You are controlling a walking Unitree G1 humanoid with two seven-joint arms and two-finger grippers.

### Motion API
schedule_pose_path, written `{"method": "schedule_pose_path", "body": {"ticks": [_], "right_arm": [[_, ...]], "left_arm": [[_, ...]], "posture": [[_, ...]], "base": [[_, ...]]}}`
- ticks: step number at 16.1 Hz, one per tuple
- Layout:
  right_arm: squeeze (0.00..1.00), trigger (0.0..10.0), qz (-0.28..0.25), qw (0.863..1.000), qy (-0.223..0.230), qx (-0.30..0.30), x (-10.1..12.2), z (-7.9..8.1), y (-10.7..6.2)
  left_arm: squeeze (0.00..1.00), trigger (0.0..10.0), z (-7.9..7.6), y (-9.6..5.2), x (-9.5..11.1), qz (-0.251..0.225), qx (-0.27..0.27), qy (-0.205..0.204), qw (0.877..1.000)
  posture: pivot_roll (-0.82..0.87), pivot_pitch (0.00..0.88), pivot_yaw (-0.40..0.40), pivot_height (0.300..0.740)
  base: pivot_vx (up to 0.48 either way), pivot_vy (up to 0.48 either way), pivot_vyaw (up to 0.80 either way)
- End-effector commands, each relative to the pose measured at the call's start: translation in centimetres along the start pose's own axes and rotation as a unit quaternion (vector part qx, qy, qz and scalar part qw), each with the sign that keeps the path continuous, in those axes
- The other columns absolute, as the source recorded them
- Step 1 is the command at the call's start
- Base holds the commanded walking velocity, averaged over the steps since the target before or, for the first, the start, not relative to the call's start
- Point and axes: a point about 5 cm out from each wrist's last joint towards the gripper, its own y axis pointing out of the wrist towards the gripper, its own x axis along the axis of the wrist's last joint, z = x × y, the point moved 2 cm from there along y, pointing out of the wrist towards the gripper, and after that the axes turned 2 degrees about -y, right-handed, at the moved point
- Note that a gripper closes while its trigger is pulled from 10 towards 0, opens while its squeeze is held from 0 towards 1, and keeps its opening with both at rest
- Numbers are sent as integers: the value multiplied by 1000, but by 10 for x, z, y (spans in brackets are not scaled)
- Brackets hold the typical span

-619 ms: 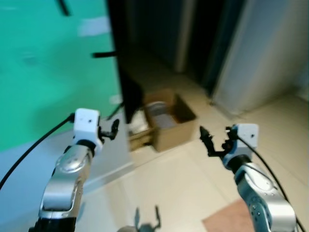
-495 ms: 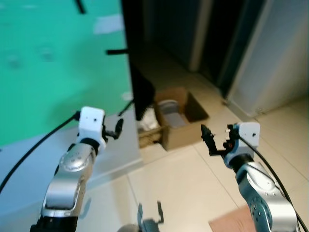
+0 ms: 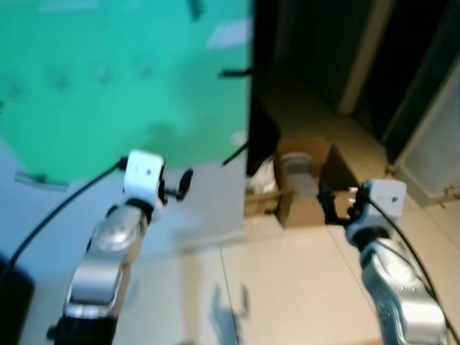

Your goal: Hang keys on a hook

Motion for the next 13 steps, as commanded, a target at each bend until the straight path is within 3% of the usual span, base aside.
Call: {"method": "schedule_pose_path", "body": {"ticks": [1, 3, 5, 13], "right_arm": [[1000, 10000, -7, 1000, -3, 4, 4, 2, 1], [1000, 10000, 9, 1000, 10, 7, 0, 2, 2], [1000, 10000, 9, 1000, -8, 18, -2, 4, 2], [1000, 10000, 9, 999, -10, 44, -3, 13, 2]], "left_arm": [[1000, 10000, 1, -1, -1, 2, 3, 2, 1000], [1000, 10000, 2, -3, -2, 2, 5, 4, 1000], [1000, 10000, 2, -5, -1, -2, 7, 3, 1000], [1000, 10000, 3, -6, 3, -8, 9, 13, 1000]], "posture": [[-147, 0, 26, 732], [-143, 0, 21, 732], [-134, 0, 13, 732], [-126, 0, 14, 732]], "base": [[251, 0, 800], [277, 0, 800], [289, 0, 800], [291, 0, 800]]}}
